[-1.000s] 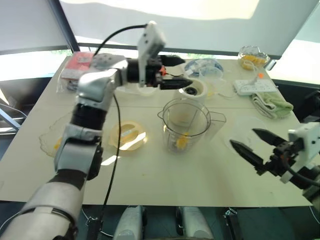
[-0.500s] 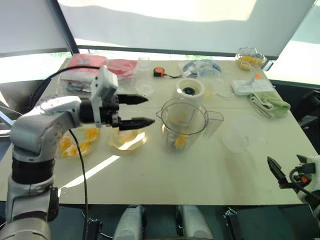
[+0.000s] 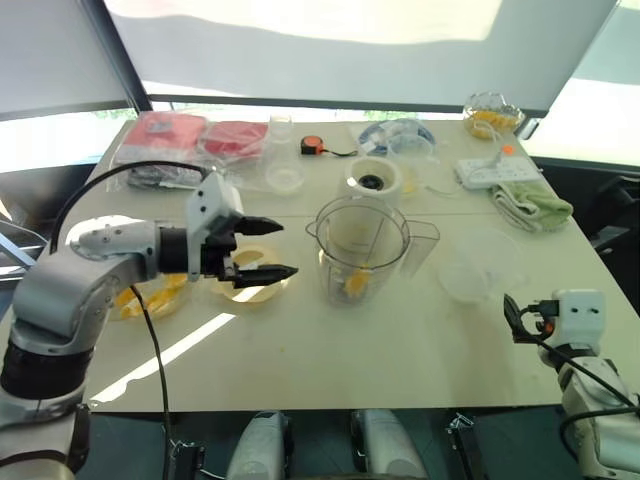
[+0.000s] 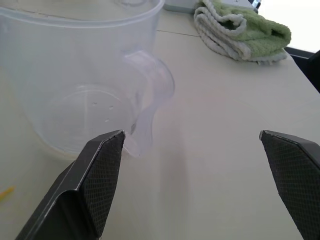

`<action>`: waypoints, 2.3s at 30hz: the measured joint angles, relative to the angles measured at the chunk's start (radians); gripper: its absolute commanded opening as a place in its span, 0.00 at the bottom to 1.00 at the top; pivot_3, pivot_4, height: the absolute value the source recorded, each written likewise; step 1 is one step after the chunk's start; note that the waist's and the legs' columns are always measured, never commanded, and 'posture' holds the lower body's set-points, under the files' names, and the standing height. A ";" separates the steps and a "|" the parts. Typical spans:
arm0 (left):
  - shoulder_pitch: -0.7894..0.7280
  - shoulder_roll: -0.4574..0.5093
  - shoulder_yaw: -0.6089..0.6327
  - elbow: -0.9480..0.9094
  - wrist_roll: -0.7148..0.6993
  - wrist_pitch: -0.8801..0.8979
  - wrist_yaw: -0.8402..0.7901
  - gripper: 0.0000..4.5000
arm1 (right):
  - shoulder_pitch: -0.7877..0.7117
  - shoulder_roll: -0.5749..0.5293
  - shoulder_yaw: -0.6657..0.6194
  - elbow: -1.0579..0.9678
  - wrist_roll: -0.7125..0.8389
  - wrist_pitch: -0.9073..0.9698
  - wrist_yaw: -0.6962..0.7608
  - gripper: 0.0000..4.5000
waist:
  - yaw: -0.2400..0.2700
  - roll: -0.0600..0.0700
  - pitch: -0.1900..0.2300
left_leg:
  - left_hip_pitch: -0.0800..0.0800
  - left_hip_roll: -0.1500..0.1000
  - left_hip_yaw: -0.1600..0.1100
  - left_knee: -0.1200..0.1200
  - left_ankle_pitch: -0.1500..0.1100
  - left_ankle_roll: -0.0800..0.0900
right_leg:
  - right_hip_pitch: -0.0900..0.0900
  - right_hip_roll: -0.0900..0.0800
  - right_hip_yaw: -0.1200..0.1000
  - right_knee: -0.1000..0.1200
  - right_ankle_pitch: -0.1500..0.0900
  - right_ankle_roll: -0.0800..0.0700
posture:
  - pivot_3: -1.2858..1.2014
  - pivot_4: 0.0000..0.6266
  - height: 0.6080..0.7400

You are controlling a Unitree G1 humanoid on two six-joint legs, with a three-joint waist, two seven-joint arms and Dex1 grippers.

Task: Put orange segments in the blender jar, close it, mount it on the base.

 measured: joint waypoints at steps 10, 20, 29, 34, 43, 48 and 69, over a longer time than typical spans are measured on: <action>0.006 -0.001 0.000 -0.048 -0.034 0.031 0.086 0.89 | -0.141 0.012 0.022 0.232 -0.084 -0.086 -0.046 1.00 | -0.004 0.000 0.000 | 0.001 0.000 0.002 0.000 0.000 0.000 | 0.000 0.000 0.002 0.000 0.000 0.000 | 0.52 0.24 1.00; 0.008 0.014 -0.003 -0.073 -0.068 0.064 0.115 0.89 | -0.355 -0.006 0.039 0.588 -0.128 -0.286 -0.070 1.00 | -0.012 0.000 0.000 | 0.002 0.000 0.004 0.000 0.000 0.000 | 0.000 0.001 0.004 0.001 0.000 0.000 | 0.52 0.24 1.00; 0.070 0.087 0.014 -0.104 -0.121 0.084 0.104 0.91 | -0.418 -0.006 0.076 0.720 -0.128 -0.401 -0.055 0.12 | -0.030 0.000 0.000 | 0.002 0.000 0.003 -0.001 0.000 0.000 | 0.000 0.001 0.004 0.001 0.000 0.000 | 0.52 0.24 1.00; 0.075 0.096 0.015 -0.104 -0.130 0.083 0.112 0.91 | -0.418 -0.006 0.079 0.720 -0.127 -0.415 -0.052 0.01 | -0.030 0.000 0.000 | 0.002 0.000 0.003 -0.001 0.000 0.000 | 0.000 0.001 0.004 0.001 0.000 0.000 | 0.52 0.24 1.00; 0.079 0.152 0.063 -0.091 -0.186 0.085 0.070 0.91 | -0.408 -0.022 0.079 0.555 -0.110 -0.345 -0.021 0.01 | -0.032 0.005 0.003 | 0.002 0.000 0.004 -0.001 0.000 0.000 | -0.001 0.001 0.004 0.002 0.000 0.000 | 0.52 0.24 1.00; 0.032 0.165 0.072 -0.014 -0.186 0.068 0.039 0.91 | -0.535 -0.202 0.083 0.313 -0.105 -0.180 0.072 0.01 | -0.031 0.008 0.008 | 0.002 0.000 0.005 -0.001 0.000 0.000 | -0.002 0.001 0.005 0.003 0.000 0.001 | 0.52 0.24 1.00; -0.034 0.106 -0.002 0.126 -0.060 -0.077 -0.022 0.91 | -0.927 -0.452 0.482 -0.073 -0.189 0.044 0.532 0.01 | -0.025 0.002 0.012 | -0.004 0.000 0.005 -0.001 -0.001 0.002 | -0.008 -0.001 0.004 0.003 -0.001 0.003 | 0.52 0.24 1.00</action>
